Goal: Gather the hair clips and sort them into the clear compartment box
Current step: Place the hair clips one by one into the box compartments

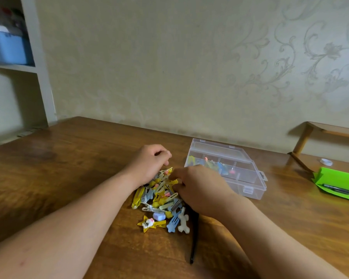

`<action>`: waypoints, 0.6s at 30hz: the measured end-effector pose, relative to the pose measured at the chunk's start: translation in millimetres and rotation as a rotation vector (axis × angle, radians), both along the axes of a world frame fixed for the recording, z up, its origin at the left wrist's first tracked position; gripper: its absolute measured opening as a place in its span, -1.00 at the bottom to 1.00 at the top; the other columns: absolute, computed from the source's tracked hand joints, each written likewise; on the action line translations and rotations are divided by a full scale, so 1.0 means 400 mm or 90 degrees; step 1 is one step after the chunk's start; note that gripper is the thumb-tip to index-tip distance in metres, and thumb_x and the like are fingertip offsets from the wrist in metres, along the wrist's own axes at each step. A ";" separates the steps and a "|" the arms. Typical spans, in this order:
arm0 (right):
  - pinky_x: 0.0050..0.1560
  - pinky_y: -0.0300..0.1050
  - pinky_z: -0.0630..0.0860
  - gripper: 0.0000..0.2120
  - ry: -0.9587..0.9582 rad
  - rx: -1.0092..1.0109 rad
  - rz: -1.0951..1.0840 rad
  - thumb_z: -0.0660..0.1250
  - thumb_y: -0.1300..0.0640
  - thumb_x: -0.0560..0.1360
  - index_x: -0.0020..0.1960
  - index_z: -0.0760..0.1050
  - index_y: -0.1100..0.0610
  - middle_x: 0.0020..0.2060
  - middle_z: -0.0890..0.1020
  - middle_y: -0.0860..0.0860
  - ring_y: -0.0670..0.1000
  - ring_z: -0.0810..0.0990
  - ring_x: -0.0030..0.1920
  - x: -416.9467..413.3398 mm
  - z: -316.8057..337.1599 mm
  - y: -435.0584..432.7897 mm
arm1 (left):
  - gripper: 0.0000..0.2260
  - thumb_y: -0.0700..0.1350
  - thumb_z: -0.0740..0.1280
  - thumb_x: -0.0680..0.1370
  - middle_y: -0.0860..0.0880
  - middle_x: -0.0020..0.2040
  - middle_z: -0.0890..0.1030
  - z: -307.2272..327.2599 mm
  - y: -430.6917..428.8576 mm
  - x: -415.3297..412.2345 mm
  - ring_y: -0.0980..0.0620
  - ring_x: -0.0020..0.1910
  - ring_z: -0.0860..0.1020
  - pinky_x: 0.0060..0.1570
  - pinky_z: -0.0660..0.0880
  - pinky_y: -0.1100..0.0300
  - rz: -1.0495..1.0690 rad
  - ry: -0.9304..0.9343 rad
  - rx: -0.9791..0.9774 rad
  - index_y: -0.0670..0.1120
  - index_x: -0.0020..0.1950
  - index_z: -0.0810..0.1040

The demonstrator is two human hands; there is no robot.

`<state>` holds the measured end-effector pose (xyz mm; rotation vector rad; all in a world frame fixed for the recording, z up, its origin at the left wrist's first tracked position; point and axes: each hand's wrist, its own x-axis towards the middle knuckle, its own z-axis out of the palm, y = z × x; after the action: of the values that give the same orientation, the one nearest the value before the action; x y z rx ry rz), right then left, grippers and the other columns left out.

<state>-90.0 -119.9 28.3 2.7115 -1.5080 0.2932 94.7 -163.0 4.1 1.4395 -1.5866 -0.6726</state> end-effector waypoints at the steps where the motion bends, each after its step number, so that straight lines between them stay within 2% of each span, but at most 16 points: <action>1: 0.05 0.03 0.67 -0.68 0.005 -0.002 -0.007 0.29 -0.02 0.69 0.43 0.54 -0.08 0.15 0.71 0.02 0.11 0.68 0.12 0.000 0.001 0.000 | -0.79 0.00 0.31 0.70 0.07 -0.07 0.73 0.000 -0.001 0.000 0.01 0.03 0.66 0.26 0.59 -0.12 -0.001 -0.002 0.000 0.02 0.04 0.73; 5: 0.02 0.04 0.68 -0.71 0.021 -0.002 -0.037 0.30 -0.06 0.69 0.36 0.56 0.01 0.11 0.69 0.03 0.11 0.68 0.06 0.003 0.004 0.001 | -0.79 -0.01 0.30 0.71 0.07 -0.07 0.73 -0.002 -0.003 -0.001 0.02 0.03 0.66 0.26 0.59 -0.12 -0.002 -0.004 -0.002 0.01 0.05 0.73; 11: 0.01 0.03 0.68 -0.79 0.015 0.001 -0.034 0.27 -0.03 0.70 0.23 0.61 0.01 0.06 0.69 0.02 0.07 0.66 0.01 0.000 0.006 0.004 | -0.80 -0.01 0.29 0.72 0.06 -0.04 0.73 -0.001 0.000 -0.004 0.04 0.04 0.65 0.26 0.58 -0.09 -0.003 -0.012 -0.002 0.03 0.08 0.72; 18: -0.14 -0.01 0.65 -0.90 -0.101 -0.011 -0.029 0.31 0.02 0.64 0.05 0.60 -0.03 -0.13 0.67 -0.07 0.00 0.63 -0.13 -0.032 0.008 0.008 | -0.78 0.02 0.30 0.72 0.06 -0.05 0.74 -0.008 -0.007 0.005 0.01 0.04 0.67 0.24 0.60 -0.12 -0.005 -0.012 -0.008 0.04 0.05 0.73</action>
<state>-102.9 -116.8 31.5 2.6921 -1.5943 0.5288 96.6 -165.9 0.9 1.4357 -1.6090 -0.6543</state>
